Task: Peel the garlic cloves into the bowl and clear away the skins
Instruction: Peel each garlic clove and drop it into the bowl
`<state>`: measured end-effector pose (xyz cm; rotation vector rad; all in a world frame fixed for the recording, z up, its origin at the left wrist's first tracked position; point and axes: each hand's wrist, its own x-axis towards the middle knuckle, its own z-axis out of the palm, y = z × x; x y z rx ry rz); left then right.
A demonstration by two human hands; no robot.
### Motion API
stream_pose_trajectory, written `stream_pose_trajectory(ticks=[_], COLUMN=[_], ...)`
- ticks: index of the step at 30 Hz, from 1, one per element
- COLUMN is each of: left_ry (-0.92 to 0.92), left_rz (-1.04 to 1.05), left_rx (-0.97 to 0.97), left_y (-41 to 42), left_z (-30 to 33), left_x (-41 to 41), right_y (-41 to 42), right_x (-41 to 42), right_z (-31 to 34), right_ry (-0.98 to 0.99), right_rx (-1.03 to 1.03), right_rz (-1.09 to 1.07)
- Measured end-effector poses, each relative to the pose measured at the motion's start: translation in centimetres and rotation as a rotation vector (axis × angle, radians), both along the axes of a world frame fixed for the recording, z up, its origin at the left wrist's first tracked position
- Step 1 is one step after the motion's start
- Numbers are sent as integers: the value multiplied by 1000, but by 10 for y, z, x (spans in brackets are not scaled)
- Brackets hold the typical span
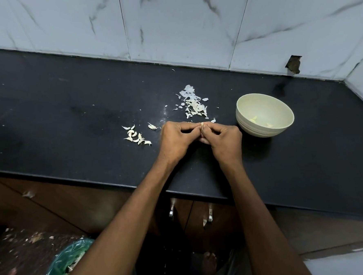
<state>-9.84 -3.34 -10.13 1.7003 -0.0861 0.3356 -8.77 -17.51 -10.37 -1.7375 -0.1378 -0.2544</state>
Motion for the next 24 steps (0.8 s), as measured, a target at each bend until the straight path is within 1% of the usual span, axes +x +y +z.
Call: stream_pose_trajectory(ticks=[4,8,10,13,17,20,24], left_ry=[37,68,75,51,-22,-5,41], left_rz=[-24,-41,-36,-5,98,102,46], left_rx=[-57,-96,-86,-17,123,127,111], left_y=[1,2,2,0,-3,-3,-1], left_z=[-1,-1,-2,-1,2,2,2], left_x=[2,2,3,2,-1,-1,0], right_y=[0,1,0,-1,-2,-2,-2], right_x=[2,4,5,5,6,6,5], right_z=[0,-2,-2,-2,-5,-5,-5], right_ry=[57,77,67,44,12,11,4], right_rx=[147,188,166,101,-60,-67,-59], right_rz=[13,1,-4,-7,4,11,1])
